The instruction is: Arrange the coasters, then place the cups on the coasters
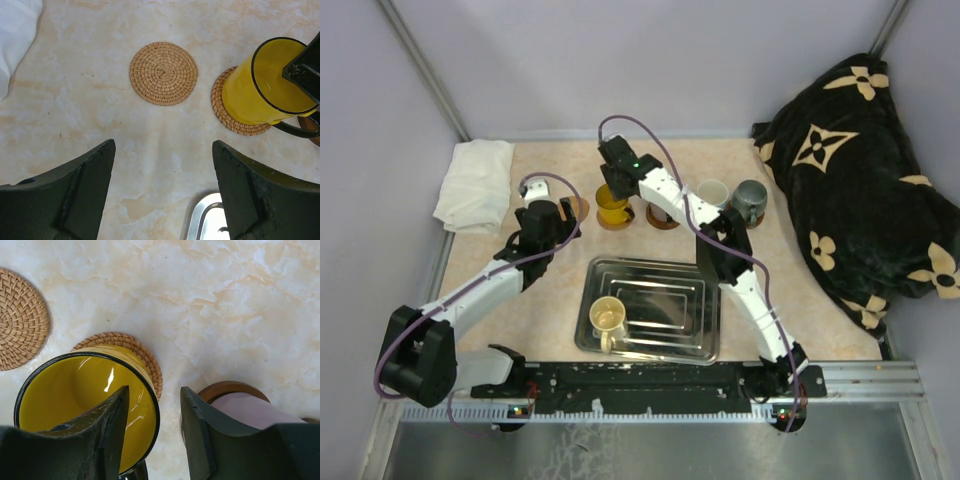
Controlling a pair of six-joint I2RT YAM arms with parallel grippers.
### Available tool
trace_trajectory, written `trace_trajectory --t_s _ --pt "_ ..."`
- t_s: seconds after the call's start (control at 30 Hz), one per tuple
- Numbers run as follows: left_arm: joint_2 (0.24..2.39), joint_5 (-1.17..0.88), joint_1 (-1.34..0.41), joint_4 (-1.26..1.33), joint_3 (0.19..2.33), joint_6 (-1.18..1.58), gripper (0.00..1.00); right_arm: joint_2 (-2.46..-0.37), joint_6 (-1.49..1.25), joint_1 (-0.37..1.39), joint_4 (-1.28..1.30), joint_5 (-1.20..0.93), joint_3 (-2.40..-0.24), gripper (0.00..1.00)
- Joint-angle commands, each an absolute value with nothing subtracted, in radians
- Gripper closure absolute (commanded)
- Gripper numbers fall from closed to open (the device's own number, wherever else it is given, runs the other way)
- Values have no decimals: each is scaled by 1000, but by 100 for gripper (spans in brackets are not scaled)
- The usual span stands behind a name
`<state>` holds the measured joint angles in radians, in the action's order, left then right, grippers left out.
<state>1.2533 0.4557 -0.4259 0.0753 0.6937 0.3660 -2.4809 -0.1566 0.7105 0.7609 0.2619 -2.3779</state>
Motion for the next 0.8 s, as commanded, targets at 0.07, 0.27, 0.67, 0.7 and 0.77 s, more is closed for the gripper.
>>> trace_trajectory --t_s 0.07,0.27,0.67,0.7,0.77 --pt "1251 463 -428 101 729 361 15 -2319 -117 717 684 278 -2353 50" --pt "1250 462 -429 102 730 360 15 -2272 -106 725 663 279 -2353 48" --pt "1091 338 -433 -161 733 362 15 -2058 -54 705 627 397 -2235 47" --pt "1059 319 -434 -197 729 366 16 -2019 -50 699 613 401 -2189 49" --pt "994 277 -437 -288 730 392 17 -1929 -37 695 578 396 -2067 53"
